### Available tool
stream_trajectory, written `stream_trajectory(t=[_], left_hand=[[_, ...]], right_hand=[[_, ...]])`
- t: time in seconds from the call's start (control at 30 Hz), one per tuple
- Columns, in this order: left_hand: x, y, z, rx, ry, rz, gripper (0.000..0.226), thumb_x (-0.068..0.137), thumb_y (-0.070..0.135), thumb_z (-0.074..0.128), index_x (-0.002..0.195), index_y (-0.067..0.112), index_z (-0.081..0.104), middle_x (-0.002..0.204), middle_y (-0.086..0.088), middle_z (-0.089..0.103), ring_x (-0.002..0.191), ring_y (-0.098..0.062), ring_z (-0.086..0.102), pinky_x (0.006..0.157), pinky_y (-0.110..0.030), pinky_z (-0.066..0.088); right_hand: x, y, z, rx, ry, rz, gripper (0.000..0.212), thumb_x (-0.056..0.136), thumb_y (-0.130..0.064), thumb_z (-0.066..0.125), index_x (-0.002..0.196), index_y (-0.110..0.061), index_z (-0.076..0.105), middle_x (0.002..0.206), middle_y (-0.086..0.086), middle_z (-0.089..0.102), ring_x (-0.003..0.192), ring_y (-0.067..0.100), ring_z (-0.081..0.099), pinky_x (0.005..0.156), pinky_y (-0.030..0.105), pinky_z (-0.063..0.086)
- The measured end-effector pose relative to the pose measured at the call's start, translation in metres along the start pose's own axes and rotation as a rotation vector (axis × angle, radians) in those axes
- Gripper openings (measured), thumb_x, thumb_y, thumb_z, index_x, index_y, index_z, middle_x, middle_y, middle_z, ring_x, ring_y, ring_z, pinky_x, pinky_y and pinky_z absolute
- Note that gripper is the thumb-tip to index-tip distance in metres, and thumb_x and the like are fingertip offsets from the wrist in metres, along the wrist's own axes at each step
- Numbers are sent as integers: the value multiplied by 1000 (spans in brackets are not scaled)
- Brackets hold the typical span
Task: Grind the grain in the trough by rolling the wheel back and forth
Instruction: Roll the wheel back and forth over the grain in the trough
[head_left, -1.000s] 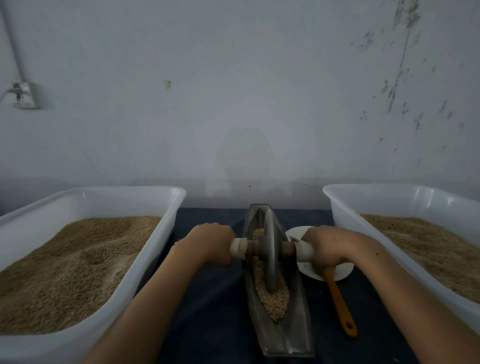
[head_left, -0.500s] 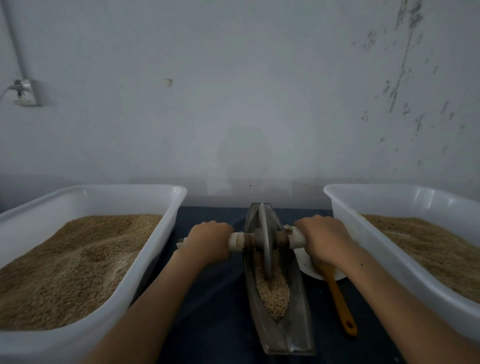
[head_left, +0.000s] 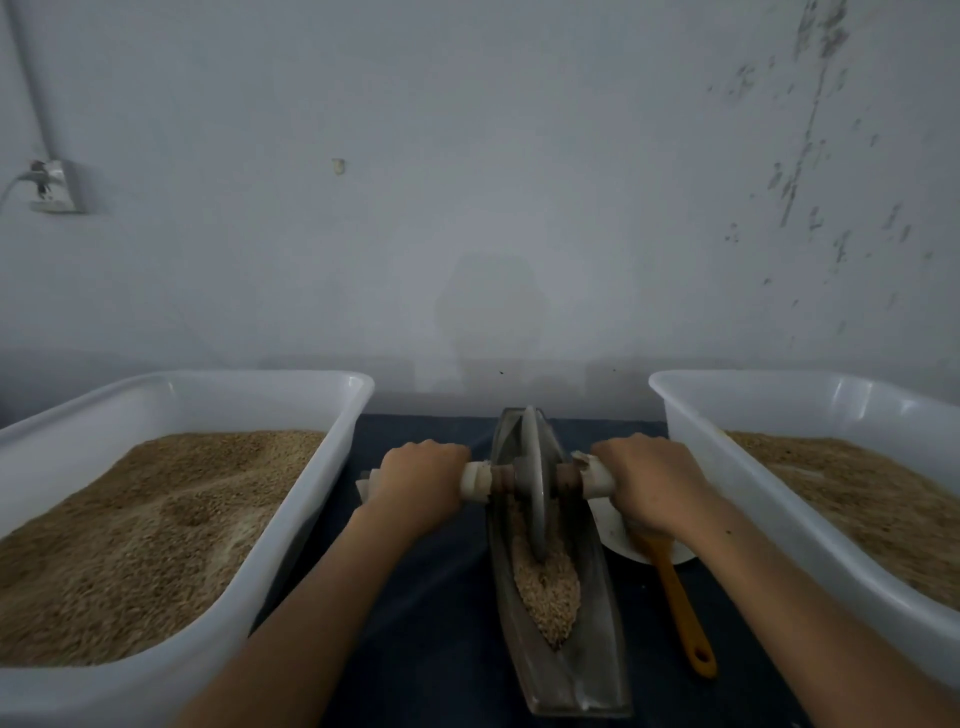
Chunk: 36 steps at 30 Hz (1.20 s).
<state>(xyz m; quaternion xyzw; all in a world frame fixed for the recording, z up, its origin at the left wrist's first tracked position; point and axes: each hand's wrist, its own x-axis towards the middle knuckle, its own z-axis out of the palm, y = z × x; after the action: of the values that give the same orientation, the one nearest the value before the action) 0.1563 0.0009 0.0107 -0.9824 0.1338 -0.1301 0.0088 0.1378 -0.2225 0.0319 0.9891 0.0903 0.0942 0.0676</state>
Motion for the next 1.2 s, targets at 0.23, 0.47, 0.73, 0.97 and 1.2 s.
stream_trajectory(t=[0.23, 0.47, 0.73, 0.97, 1.2], left_hand=[[1, -2, 0, -17, -75, 21, 18, 85, 26, 62, 101, 22, 55, 101, 1, 63, 86, -15, 56, 72, -28, 39], [-1, -5, -12, -125, -390, 46, 24, 80, 23, 70, 99, 23, 56, 92, 2, 59, 86, -16, 57, 78, -30, 45], [1, -3, 4, 14, 42, 28, 10, 86, 29, 59, 91, 26, 50, 92, 4, 62, 77, -13, 51, 67, -28, 36], [3, -4, 0, 1, -78, 58, 18, 83, 28, 63, 99, 24, 55, 94, 4, 61, 79, -12, 52, 70, -27, 37], [2, -4, -12, -80, -343, 76, 24, 79, 27, 70, 89, 26, 49, 83, 7, 53, 79, -13, 53, 70, -28, 41]], right_hand=[[2, 2, 0, -13, -55, -7, 17, 88, -16, 57, 101, -26, 54, 102, -1, 62, 91, 19, 59, 75, 29, 44], [1, 5, -12, 13, -346, -29, 15, 82, -17, 65, 90, -25, 56, 81, -4, 56, 80, 14, 58, 69, 27, 46], [1, 1, 3, 20, 5, -4, 19, 87, -14, 59, 98, -27, 52, 104, -1, 62, 96, 20, 60, 84, 34, 49], [3, 5, 0, 15, -110, -14, 20, 85, -15, 60, 100, -26, 54, 93, -3, 59, 82, 15, 54, 72, 28, 42], [0, 9, -9, 68, -373, -29, 14, 84, -19, 65, 94, -24, 55, 94, 0, 62, 89, 16, 62, 79, 29, 51]])
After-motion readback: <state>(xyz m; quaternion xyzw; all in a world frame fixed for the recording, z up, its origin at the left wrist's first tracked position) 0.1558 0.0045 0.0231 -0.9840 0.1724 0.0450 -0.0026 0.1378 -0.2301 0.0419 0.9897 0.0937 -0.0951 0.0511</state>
